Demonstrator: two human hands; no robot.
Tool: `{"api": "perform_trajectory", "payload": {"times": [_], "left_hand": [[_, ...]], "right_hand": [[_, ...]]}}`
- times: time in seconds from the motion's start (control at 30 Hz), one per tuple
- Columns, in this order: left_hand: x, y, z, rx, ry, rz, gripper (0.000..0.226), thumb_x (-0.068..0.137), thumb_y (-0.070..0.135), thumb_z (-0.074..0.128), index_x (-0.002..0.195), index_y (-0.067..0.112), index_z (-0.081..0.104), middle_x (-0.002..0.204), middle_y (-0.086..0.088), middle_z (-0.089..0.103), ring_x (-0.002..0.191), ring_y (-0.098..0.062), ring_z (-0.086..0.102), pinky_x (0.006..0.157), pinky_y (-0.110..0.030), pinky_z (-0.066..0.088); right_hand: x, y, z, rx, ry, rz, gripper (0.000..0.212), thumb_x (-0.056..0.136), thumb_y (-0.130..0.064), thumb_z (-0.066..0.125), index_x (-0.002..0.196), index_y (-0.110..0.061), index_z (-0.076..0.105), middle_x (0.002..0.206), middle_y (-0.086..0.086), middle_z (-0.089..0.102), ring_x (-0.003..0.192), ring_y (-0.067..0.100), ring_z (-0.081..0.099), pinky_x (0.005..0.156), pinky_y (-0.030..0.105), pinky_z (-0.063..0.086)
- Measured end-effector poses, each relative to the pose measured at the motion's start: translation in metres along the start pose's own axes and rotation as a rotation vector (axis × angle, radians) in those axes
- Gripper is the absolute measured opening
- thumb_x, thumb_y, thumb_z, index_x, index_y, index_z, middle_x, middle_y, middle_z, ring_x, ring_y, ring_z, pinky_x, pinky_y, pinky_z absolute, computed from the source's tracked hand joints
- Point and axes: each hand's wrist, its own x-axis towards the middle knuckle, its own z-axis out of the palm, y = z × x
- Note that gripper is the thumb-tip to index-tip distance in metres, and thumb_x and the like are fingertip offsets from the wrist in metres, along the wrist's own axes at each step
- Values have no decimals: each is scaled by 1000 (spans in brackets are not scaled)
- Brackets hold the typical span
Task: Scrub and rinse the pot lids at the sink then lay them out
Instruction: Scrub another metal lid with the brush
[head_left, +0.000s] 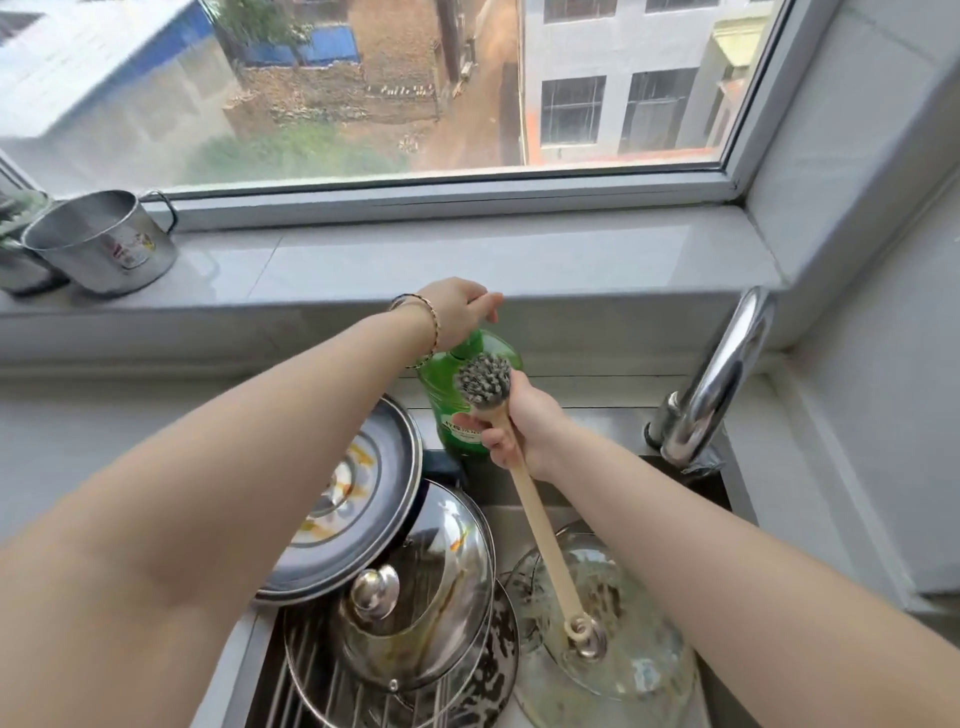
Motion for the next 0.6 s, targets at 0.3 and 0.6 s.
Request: {"api": "perform_trajectory", "payload": {"times": [0.3,0.6], "left_hand": [[2,-4,8,2,39,85,37,100,25,32,104,9,66,113,-10,59,101,-22,52,79,-24,34],[0,-4,6,-13,-19,45,36,100,25,32,115,13,62,114,-7,59,105,-22,53,86,-24,38]], "right_hand": [[19,0,5,52,-32,20,51,98,-52,24,105,-10,52,59,10,65,26,5,27,28,11,20],[21,1,7,49,-33,-7,50,99,-49,24,110,-8,49,55,8,62,28,5,26,30,10,19]]}}
